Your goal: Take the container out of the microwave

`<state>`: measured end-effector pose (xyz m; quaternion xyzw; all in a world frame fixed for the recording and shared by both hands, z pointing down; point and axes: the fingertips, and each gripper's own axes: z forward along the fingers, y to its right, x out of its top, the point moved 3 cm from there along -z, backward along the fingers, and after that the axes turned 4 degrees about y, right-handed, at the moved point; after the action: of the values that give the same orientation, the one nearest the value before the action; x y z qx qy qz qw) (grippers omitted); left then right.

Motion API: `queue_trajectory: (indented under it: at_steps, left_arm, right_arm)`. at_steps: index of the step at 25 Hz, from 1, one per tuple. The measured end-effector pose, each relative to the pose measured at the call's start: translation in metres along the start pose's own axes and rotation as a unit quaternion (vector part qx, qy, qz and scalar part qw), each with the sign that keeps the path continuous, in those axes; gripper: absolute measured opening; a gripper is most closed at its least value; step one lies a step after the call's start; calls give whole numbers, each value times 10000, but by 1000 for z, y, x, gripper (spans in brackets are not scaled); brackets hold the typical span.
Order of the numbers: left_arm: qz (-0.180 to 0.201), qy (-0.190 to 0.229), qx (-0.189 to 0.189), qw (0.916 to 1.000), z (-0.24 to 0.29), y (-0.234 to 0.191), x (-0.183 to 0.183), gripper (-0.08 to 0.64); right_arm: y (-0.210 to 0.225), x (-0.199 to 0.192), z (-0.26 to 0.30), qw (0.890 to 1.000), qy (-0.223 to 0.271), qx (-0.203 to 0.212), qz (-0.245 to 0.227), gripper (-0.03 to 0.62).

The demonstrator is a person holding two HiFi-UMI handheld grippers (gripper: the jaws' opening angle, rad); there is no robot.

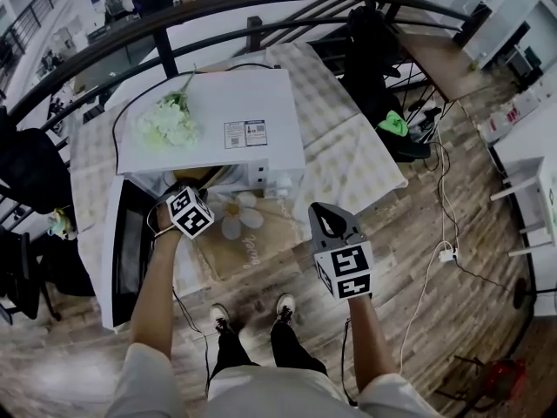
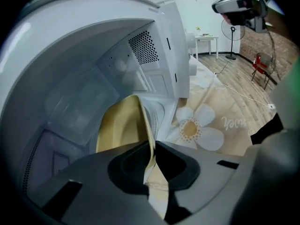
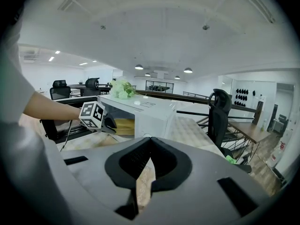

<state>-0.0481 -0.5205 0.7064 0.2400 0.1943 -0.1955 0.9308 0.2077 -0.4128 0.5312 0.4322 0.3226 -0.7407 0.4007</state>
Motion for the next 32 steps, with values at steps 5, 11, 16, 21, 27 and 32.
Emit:
queue_trajectory:
  at_steps: [5,11,16,21,27,32]
  left_arm:
    - [-287,179,-176,9993,-16,13,-5,41]
    - [-558,408,-229,9973,-47,32,-8,35]
    - [-621,505,-166,9967,-76,50,-18,35]
    - [-685,615,-19,9957,-109,69,-27,35]
    - [-787,770,175,9938,-158,89,-32,35]
    - [-908,1035,459,9894,-201,93,-27,34]
  right_arm:
    - [-9,8,-12,9999,93,-30,-62,14]
    - [-21,21,-31,9997,236,-57,-88,14]
    - [-36,25,-48,9993,340,-88,-115,14]
    - [-49,33,-69,9988,435,-123,-196,14]
    - [-66,49,-97,9978,557,-90,-346,15]
    - [-80,66,-113,9967,650,-7,-491,15]
